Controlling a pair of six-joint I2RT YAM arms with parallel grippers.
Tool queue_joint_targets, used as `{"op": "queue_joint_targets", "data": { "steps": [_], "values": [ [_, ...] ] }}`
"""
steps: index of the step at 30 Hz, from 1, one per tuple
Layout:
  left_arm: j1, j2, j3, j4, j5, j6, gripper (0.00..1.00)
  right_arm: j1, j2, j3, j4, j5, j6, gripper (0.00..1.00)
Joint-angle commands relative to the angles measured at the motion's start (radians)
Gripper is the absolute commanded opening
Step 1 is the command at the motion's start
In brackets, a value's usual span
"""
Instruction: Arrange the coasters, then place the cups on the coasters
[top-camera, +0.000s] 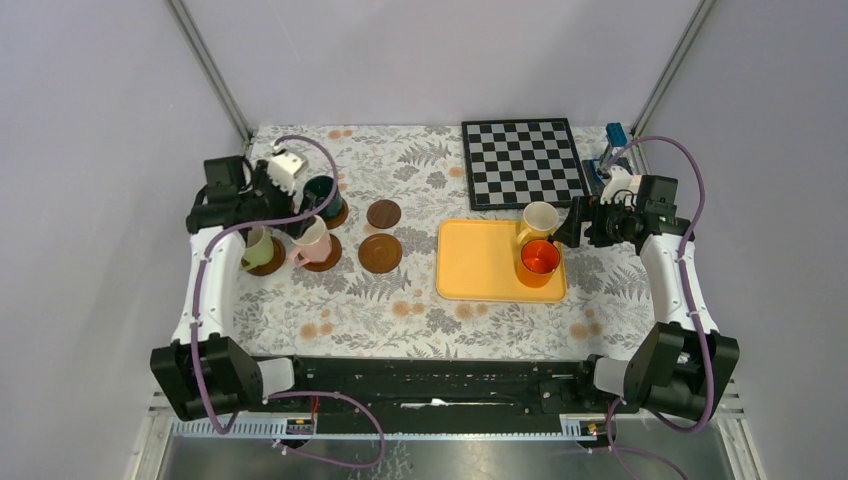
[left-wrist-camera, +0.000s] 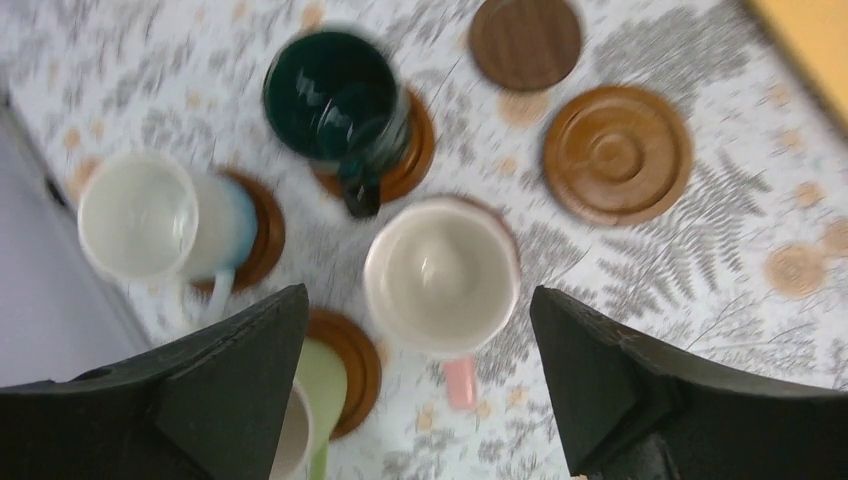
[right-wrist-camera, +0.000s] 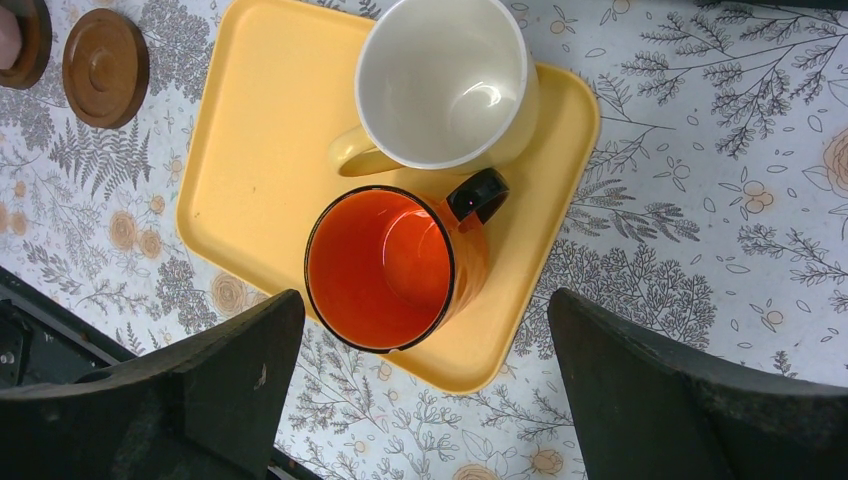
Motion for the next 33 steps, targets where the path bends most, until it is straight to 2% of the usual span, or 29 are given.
{"op": "queue_joint_targets", "data": {
  "steps": [1,3,7,12,16,22,28,33],
  "values": [
    [-0.159,0.046,0.1,0.025,0.026,-0.076,0.88,0.004,0.008,0.033,-0.006,-0.014,-0.001,0.98],
    [-0.261,0.078,0.122,0.072,0.01,-0.135,0.86,0.004,0.005,0.029,0.001,-0.009,0.007,0.98],
    [-0.544,0.197,0.186,0.198,-0.086,-0.261,0.81,0.004,-0.004,0.025,0.016,0.017,0.032,0.98],
    [-0.773,0.39,0.324,0.336,-0.143,-0.428,0.78,0.004,-0.001,0.029,0.032,0.062,0.093,0.98],
    [-0.917,0.543,0.441,0.377,-0.176,-0.457,0.78,0.003,-0.015,0.034,0.038,0.117,0.119,0.98],
    [-1.024,0.76,0.626,0.425,-0.199,-0.508,0.75,0.002,-0.023,0.023,0.05,0.193,0.125,0.98],
    [-1.057,0.917,0.76,0.446,-0.2,-0.577,0.64,-0.003,-0.021,0.018,0.061,0.224,0.132,0.98],
    [-1.074,0.982,0.805,0.442,-0.201,-0.576,0.59,-0.004,-0.02,0.011,0.067,0.251,0.13,0.98]
  ]
}}
